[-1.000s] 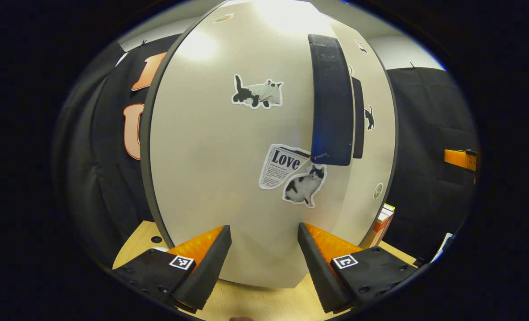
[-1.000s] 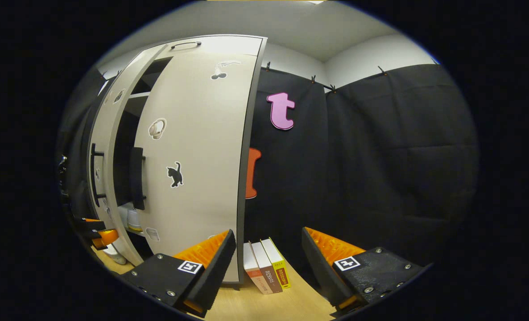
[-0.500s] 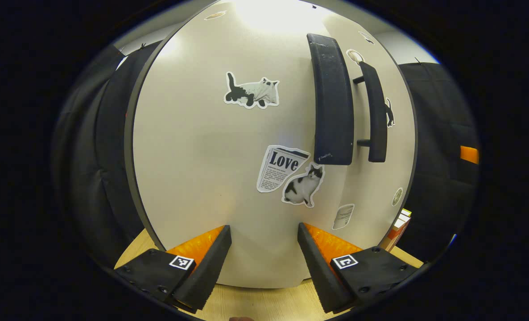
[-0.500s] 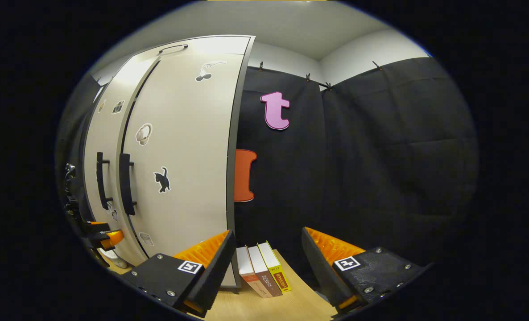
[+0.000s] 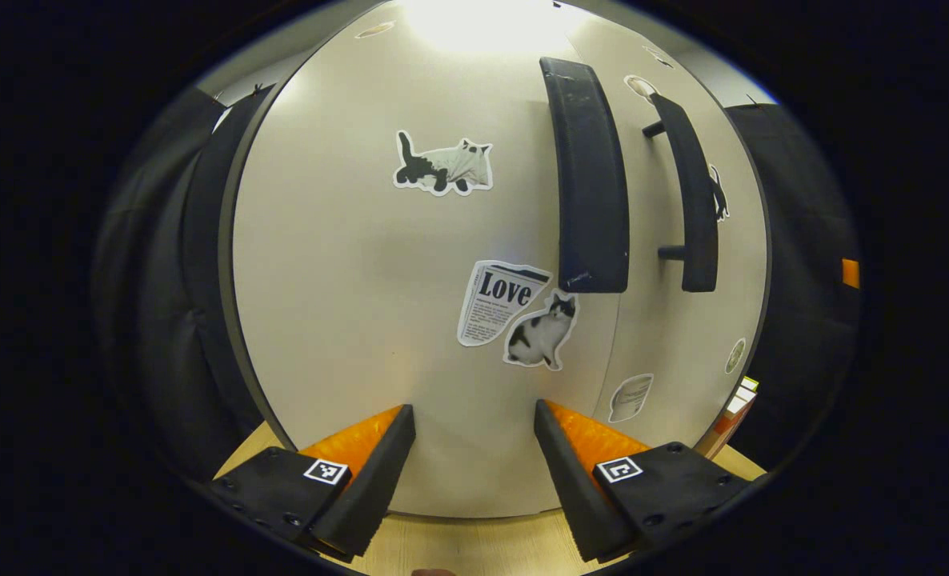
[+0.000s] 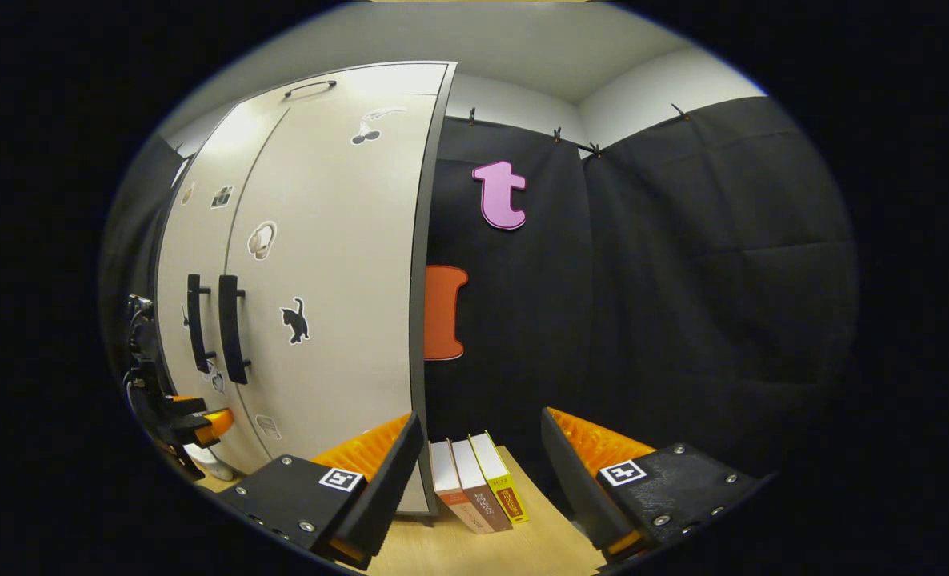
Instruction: Grab one shoe with the right hand and put it into the shoe cabinet, grab the other shoe with the left hand and put it into the shoe cabinet; then close the right door with the right hand and the left door with the left hand.
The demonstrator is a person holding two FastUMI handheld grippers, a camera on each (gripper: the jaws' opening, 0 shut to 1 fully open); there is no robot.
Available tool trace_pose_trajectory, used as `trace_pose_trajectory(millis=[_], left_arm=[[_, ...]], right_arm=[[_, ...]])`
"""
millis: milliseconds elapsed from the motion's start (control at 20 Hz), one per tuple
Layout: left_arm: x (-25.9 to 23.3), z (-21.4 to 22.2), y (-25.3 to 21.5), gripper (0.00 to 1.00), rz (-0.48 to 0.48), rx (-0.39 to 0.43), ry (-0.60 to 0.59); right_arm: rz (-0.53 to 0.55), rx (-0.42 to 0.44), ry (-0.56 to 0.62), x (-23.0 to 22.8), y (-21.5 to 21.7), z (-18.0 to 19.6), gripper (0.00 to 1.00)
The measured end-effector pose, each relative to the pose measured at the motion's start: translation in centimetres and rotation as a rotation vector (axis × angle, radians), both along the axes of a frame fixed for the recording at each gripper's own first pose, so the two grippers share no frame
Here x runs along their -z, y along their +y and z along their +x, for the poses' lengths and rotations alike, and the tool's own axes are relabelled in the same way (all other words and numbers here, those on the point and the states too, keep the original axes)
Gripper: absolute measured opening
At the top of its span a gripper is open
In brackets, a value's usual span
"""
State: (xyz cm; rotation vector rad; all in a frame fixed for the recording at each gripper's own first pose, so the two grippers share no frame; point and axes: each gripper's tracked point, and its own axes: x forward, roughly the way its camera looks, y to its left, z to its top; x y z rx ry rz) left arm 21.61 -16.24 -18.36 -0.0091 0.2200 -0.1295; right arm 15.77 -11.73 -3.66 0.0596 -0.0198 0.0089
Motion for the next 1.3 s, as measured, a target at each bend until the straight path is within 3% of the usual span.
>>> trace_pose_trajectory(millis=[300,550,650,1000,1300], left_arm=[[-7.4,-3.9,3.1,0.97,-0.054,-0.034,-0.045],[-16.2,-8.5,8.3,0.99,-0.017,-0.082,-0.158],[-18.8,-10.5,10.5,0.94,0.004,-0.109,-0.194],[-22.0,-16.2,17.4,0.96,0.000,-0.169,-0.216],[-22.3,-17.6,21.4,0.96,0.003,-0.156,-0.215]], right_arm=[[0.008,-0.041,-0.022,-2.2,0.6,-0.7,0.92],[-0.001,-0.064,-0.076,-5.6,1.1,-2.5,0.92],[-0.006,-0.071,-0.103,-6.9,1.6,-3.3,0.92],[-0.014,-0.087,-0.115,-7.9,4.4,-5.8,0.92],[-0.017,-0.068,-0.104,-7.4,7.5,-8.6,0.92]])
